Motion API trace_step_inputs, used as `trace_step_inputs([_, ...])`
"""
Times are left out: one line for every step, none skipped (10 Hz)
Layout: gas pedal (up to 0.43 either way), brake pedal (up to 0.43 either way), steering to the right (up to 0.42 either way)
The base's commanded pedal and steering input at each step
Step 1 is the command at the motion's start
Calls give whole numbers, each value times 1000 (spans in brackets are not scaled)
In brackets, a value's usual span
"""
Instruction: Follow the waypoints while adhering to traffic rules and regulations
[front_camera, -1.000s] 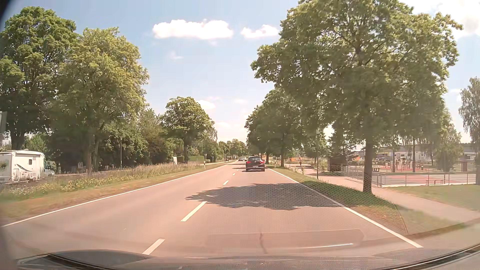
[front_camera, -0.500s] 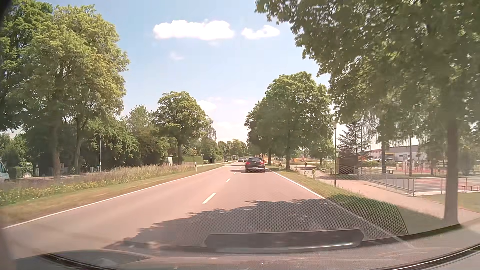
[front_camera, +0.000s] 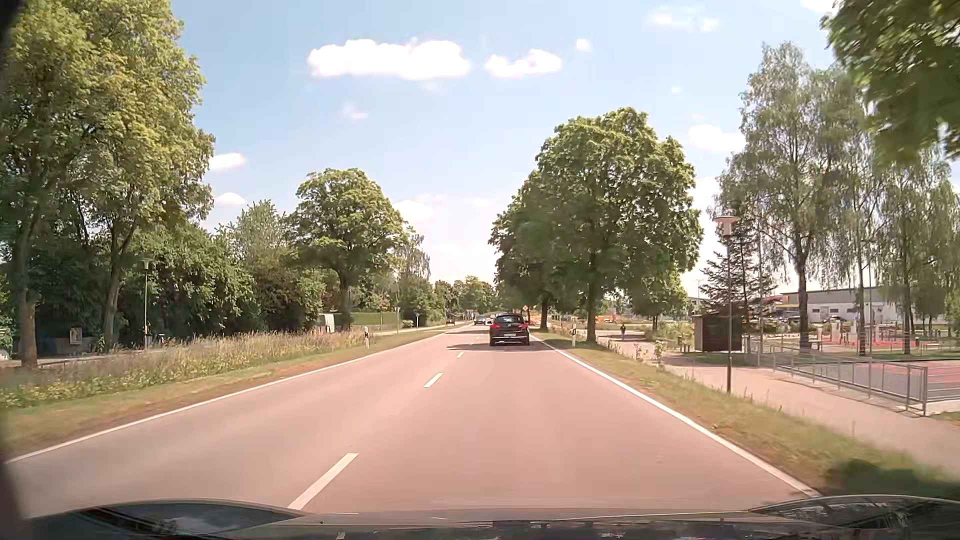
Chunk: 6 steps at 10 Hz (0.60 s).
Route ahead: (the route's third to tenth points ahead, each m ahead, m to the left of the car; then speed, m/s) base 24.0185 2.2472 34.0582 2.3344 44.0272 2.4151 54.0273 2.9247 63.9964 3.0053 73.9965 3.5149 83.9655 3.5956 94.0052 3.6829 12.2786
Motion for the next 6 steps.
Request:
trace_step_inputs([138, 12, -3])
trace_step_inputs([138, 12, -3])
trace_step_inputs([150, 12, -3])
trace_step_inputs([150, 12, -3])
trace_step_inputs([150, 12, -3])
trace_step_inputs([150, 12, -3])
